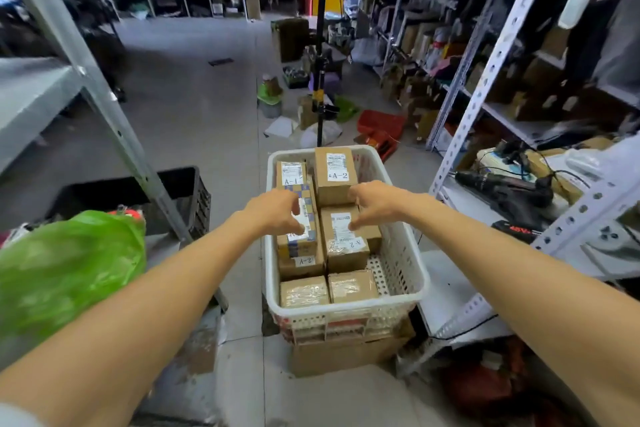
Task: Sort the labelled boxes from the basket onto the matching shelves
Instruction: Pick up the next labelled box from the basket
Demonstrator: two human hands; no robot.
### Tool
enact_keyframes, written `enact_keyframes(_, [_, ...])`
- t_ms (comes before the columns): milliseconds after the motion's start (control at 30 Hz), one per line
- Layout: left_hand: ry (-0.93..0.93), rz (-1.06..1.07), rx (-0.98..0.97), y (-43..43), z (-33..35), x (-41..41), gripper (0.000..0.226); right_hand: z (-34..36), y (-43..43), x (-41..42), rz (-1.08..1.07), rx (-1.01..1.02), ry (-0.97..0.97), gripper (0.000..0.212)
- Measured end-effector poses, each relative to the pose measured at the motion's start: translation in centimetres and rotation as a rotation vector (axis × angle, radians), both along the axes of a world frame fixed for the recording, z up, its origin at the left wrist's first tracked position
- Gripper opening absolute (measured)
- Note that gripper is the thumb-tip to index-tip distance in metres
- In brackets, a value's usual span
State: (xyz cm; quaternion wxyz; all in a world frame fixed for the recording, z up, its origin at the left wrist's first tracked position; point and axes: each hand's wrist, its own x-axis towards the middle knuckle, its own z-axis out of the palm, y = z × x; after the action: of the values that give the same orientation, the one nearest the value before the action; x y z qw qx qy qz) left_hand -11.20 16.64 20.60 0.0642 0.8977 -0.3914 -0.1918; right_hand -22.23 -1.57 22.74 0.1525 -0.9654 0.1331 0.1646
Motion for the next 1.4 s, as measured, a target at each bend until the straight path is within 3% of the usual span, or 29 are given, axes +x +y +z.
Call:
enact_keyframes(67, [0.017, 0.018, 0.008, 0.1, -0.8, 1.9, 0.044, -0.4, -0.3, 1.9, 0.007, 0.017, 0.02, 0.067])
enact_keyframes(233, [0.089, 0.087, 0.046, 0.5, -2.5, 5.5, 0.038, -1.6, -0.6, 5.9, 0.082, 0.051, 0.069, 0.036])
enact_keyframes(333, [0.122, 0.119, 0.079, 0.0, -3.4, 7.3, 0.04, -2.6, -1.3, 8.0, 0.111, 0.077, 0.095, 0.046])
enact_keyframes(500, [0.144, 0.176, 0.083, -1.7, -4.2, 9.7, 0.04, -4.7, -4.0, 12.0, 0.166, 0.077, 0.153, 0.042])
enact_keyframes(633, [0.135, 0.249, 0.107, -2.9, -5.1, 11.8, 0.048, -6.9, -6.7, 15.5, 0.169, 0.059, 0.168, 0.016])
enact_keyframes(733, [0.111, 0.288, 0.132, -3.6, -6.4, 13.1, 0.047, -8.8, -7.7, 18.0, 0.164, 0.087, 0.144, 0.029])
enact_keyframes(867, [0.109, 0.262, 0.21, -4.6, -9.0, 13.9, 0.042, -12.5, -8.0, 20.1, 0.175, 0.14, 0.185, 0.022])
enact_keyframes(933, [0.151, 0.273, 0.211, -4.8, -10.8, 14.6, 0.042, -14.8, -8.0, 21.0, 0.172, 0.193, 0.218, 0.039])
enact_keyframes(1067, [0.218, 0.268, 0.261, -5.3, -13.2, 16.3, 0.044, -19.6, -7.2, 22.9, -0.014, 0.355, 0.255, 0.053])
enact_keyframes(1167, [0.255, 0.27, 0.203, -6.2, -14.6, 17.7, 0.039, -22.1, -5.9, 23.7, -0.182, 0.415, 0.165, 0.059])
enact_keyframes(1300, [0.264, 0.253, 0.153, -6.8, -16.8, 18.9, 0.032, -26.3, -5.2, 24.5, -0.48, 0.477, 0.14, 0.084])
enact_keyframes(1400, [0.263, 0.235, 0.137, -6.5, -17.8, 19.6, 0.033, -29.5, -5.1, 24.3, -0.667, 0.662, 0.145, 0.083])
